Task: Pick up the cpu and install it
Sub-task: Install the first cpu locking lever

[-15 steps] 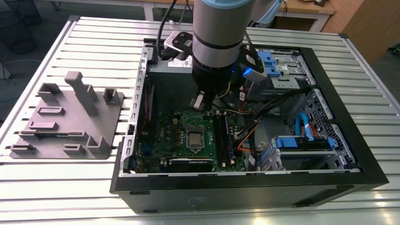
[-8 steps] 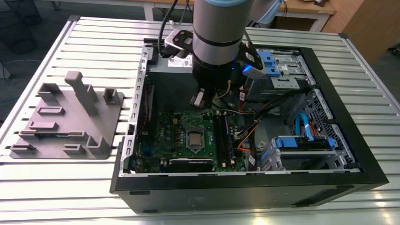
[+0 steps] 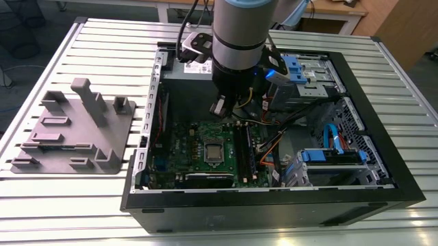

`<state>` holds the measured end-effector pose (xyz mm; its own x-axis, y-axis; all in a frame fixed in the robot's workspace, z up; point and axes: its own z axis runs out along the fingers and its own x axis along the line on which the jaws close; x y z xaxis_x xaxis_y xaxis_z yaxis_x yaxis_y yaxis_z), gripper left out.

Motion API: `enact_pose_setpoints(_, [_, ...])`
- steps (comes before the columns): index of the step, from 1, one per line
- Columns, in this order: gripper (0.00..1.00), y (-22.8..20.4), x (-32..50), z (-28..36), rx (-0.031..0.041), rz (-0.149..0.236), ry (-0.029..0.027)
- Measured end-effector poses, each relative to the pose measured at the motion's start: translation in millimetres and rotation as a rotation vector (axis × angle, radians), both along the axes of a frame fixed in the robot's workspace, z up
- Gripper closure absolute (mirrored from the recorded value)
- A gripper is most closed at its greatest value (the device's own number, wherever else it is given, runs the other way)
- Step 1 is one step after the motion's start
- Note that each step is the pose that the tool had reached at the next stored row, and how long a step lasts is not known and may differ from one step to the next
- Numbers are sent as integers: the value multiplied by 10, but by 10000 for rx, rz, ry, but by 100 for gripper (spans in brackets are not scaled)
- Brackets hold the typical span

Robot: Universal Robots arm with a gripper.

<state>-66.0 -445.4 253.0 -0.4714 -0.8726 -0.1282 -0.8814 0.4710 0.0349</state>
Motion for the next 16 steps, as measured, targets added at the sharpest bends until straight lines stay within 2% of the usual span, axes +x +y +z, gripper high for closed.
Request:
enact_pose_setpoints(8, [89,40,33,-54,0,78,0])
enact_pose_setpoints(16, [89,45,43,-96,-14,101,2])
